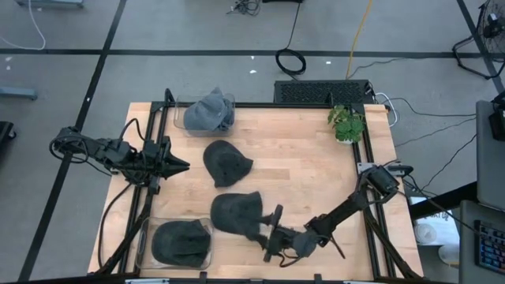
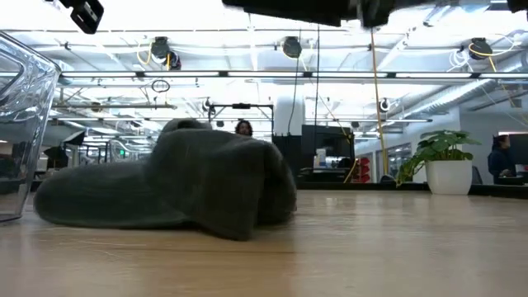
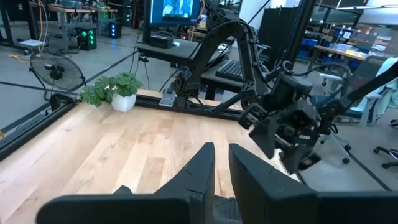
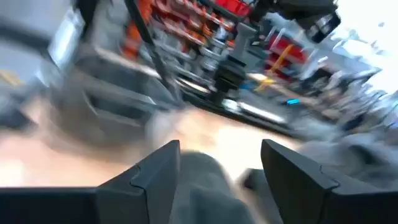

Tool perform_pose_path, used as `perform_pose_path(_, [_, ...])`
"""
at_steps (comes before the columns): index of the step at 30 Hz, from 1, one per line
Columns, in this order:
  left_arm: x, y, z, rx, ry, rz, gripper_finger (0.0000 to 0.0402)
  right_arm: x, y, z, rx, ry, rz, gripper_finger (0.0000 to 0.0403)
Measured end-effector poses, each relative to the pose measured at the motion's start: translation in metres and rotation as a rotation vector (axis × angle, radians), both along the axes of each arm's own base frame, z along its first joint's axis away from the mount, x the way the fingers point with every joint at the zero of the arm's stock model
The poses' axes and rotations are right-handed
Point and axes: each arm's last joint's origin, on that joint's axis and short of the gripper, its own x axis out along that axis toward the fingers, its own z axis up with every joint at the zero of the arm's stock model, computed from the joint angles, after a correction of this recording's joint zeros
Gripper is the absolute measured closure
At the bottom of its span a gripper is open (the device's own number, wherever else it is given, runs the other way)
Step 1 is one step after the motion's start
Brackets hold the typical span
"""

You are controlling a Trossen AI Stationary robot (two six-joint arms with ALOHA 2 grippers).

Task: Pick & Place hat
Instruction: Put the bottom black cap into the bottom transparent bin

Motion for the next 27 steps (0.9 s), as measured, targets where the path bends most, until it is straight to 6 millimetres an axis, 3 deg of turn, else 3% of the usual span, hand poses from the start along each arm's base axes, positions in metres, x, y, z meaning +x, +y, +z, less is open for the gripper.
perform_pose_path(3, [0.0, 0.0, 0.0, 0.0, 0.0, 0.0, 0.0346, 0.002, -0.001, -0.003, 0.136, 0.022, 0.092, 0.019])
perform_pose_path(8, [0.0, 0.0, 0.0, 0.0, 0.0, 0.0, 0.0346, 0.0, -0.009, -0.028, 0.012, 0.323, 0.205, 0.019])
perform_pose_path(13, [0.0, 0.0, 0.0, 0.0, 0.0, 0.0, 0.0346, -0.012, -0.011, -0.046, -0.053, 0.521, 0.199, 0.019])
perform_pose_path(22, [0.0, 0.0, 0.0, 0.0, 0.0, 0.0, 0.0346, -0.014, -0.01, -0.047, -0.046, 0.54, 0.212, 0.019])
perform_pose_path(27, [0.0, 0.0, 0.0, 0.0, 0.0, 0.0, 0.0346, -0.001, -0.03, -0.063, -0.058, 0.581, 0.154, 0.0191])
